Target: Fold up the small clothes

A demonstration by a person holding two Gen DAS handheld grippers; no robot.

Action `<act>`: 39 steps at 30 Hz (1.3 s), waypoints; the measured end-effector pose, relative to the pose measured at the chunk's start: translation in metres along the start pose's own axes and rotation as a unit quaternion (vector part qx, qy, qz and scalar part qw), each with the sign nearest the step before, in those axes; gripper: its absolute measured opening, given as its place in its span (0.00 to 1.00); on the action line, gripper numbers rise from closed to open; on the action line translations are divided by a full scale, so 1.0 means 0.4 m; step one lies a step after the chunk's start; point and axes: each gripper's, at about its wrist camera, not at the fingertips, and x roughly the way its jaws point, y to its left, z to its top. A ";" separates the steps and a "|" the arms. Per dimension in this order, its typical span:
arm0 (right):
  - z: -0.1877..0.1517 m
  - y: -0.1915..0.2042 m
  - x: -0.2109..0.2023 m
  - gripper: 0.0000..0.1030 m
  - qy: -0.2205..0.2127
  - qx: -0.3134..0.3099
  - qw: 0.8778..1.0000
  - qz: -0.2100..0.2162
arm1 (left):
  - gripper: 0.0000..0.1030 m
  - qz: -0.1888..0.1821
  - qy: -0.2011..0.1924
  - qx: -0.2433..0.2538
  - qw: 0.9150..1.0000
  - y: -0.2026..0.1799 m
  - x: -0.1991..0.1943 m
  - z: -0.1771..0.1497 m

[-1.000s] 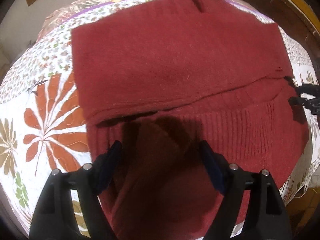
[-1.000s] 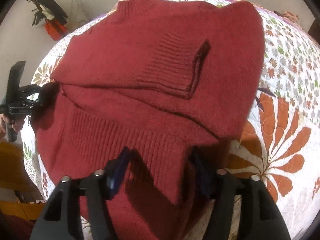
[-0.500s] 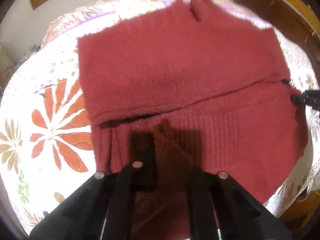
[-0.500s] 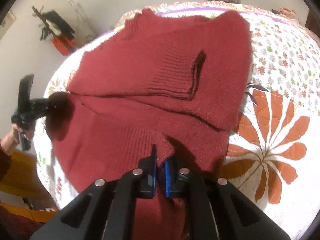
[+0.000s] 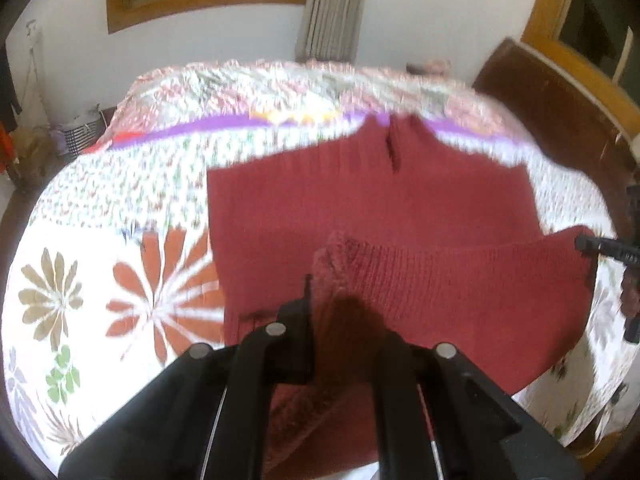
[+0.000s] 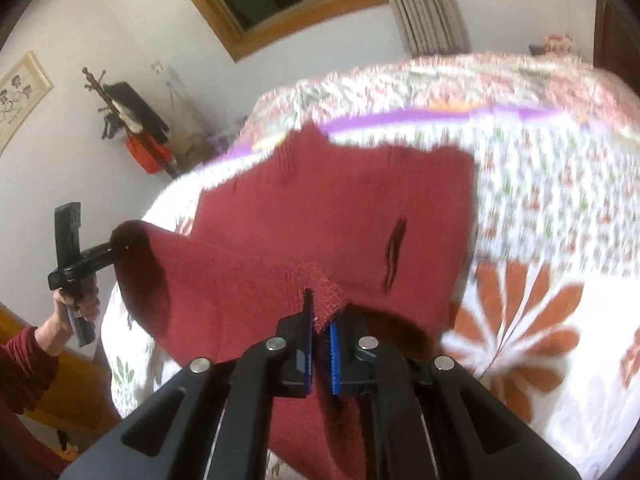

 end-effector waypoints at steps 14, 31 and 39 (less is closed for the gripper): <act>0.325 -0.155 0.156 0.06 -0.021 0.033 0.998 -0.042 | 0.06 0.022 -0.018 -0.028 0.999 0.041 0.223 0.272; 0.304 -0.227 0.266 0.43 0.031 0.057 0.996 -0.069 | 0.46 0.088 0.084 -0.077 0.990 0.149 0.401 0.224; 0.083 -0.208 0.111 0.54 0.073 0.076 0.993 -0.058 | 0.60 0.111 0.091 -0.061 0.988 0.150 0.212 0.082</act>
